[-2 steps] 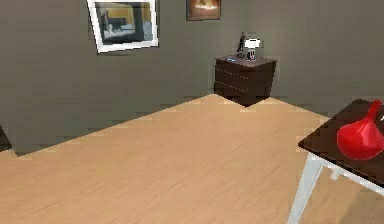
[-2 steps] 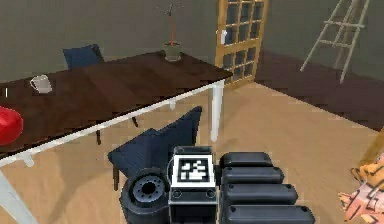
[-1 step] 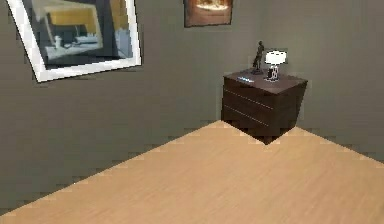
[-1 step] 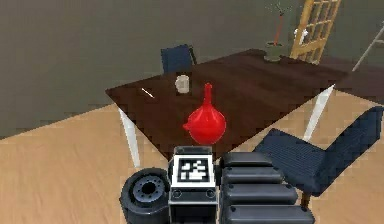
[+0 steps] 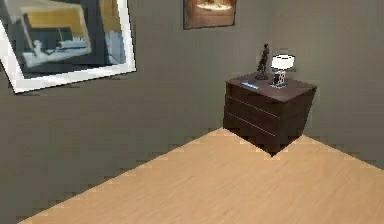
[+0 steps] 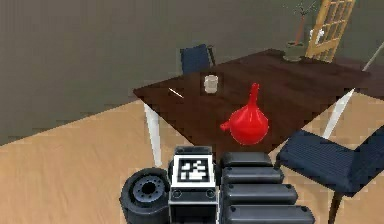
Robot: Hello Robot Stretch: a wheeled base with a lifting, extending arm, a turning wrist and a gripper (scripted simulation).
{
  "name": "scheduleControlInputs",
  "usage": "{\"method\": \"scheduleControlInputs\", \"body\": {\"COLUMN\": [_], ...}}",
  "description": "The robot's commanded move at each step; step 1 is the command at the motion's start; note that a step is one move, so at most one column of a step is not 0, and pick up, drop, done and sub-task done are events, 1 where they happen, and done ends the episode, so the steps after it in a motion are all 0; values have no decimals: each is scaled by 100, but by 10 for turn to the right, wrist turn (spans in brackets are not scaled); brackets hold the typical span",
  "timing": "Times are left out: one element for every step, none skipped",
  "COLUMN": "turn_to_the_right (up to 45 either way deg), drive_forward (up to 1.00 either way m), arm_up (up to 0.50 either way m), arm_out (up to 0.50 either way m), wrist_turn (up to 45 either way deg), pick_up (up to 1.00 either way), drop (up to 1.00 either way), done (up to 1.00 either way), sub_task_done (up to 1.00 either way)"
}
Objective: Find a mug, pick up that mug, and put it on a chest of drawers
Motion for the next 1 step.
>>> {"method": "scheduleControlInputs", "body": {"turn_to_the_right": [90], "drive_forward": [0], "arm_up": [0], "arm_out": [0], "wrist_turn": [0], "pick_up": [0], "drop": [0], "done": [0], "sub_task_done": [0]}}
